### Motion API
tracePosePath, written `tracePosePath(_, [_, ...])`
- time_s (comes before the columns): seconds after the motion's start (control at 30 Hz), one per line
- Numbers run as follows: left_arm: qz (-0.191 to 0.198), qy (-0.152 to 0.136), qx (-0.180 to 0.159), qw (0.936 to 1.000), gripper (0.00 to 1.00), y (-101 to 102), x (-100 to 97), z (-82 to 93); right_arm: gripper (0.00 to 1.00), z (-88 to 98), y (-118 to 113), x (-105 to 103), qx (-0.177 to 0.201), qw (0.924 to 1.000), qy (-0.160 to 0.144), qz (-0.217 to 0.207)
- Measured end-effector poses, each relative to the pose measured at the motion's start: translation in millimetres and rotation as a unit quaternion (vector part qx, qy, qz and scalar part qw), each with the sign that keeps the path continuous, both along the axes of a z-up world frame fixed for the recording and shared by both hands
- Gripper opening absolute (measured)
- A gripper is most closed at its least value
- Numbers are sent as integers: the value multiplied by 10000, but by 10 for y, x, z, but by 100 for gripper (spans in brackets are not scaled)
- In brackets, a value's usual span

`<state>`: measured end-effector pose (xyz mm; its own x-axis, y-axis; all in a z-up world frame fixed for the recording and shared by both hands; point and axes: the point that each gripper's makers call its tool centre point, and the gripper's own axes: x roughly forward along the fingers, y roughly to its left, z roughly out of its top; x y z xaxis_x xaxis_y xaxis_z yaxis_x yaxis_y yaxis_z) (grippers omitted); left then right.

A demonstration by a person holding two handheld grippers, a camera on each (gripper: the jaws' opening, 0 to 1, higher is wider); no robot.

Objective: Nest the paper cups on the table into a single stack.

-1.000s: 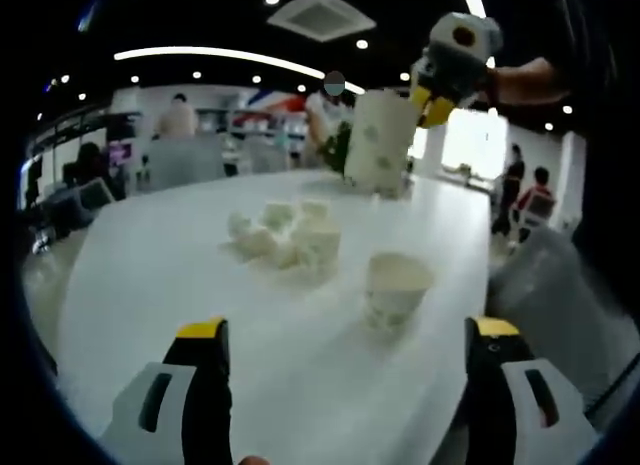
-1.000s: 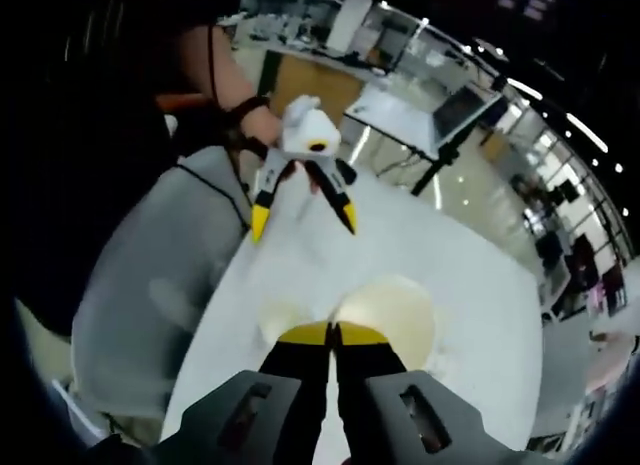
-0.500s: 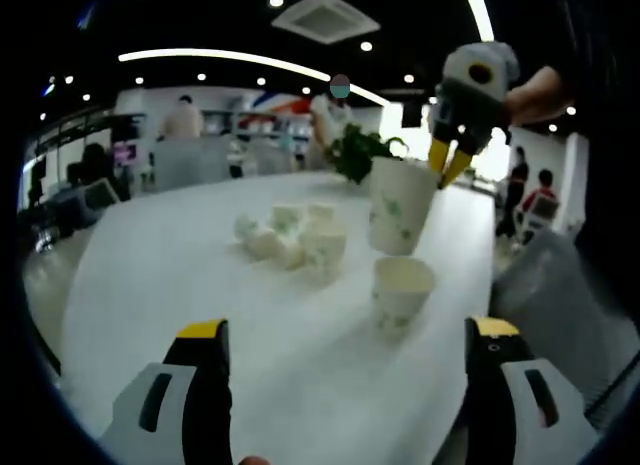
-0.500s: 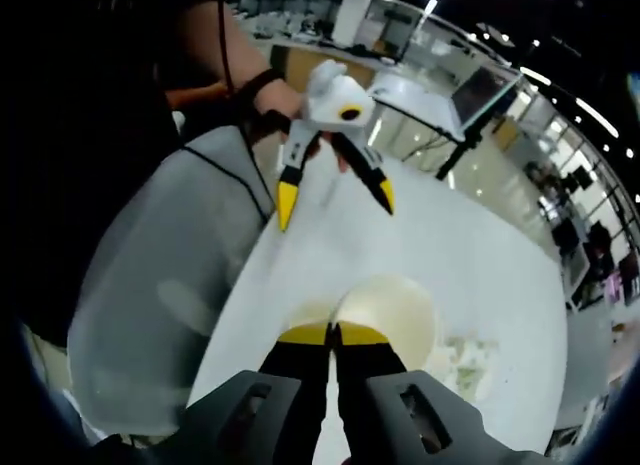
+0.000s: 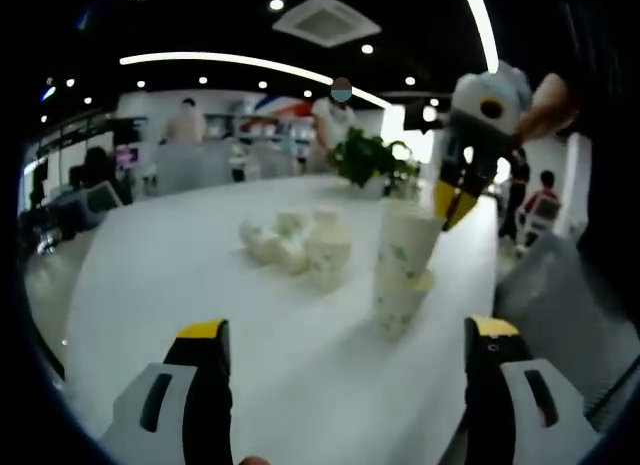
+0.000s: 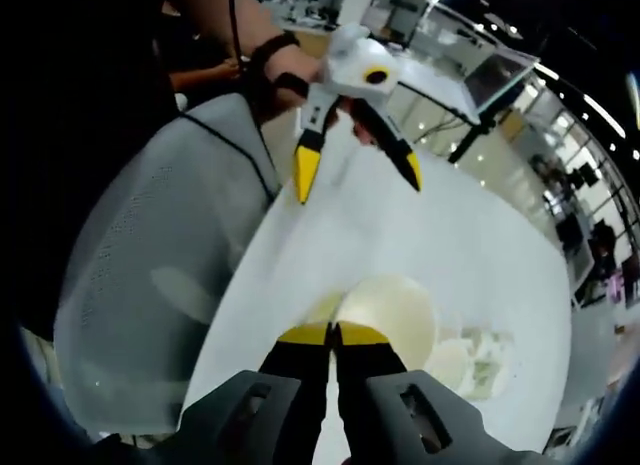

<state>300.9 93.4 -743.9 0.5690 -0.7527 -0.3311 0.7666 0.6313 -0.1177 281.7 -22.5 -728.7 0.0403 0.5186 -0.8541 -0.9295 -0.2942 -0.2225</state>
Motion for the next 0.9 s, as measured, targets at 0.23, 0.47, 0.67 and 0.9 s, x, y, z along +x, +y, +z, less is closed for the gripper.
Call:
tracePosePath(0.23, [1,47,1,10000,95,10,-24,-27,0,-92,-36,53,-127,9999,-40,29])
tracePosePath(0.47, [13,110,-12,9999,95,7,-62,-67,0,-152,3,51,-176,9998,19,66])
tracePosePath(0.67, [34,149,-21,9999,95,17,-73,-92,0,-205,29,44,-222,9997,96,95])
tracePosePath(0.9, [29,161,-28,9999,95,39,-63,-117,0,-301,8,39,-303,9993,186,102])
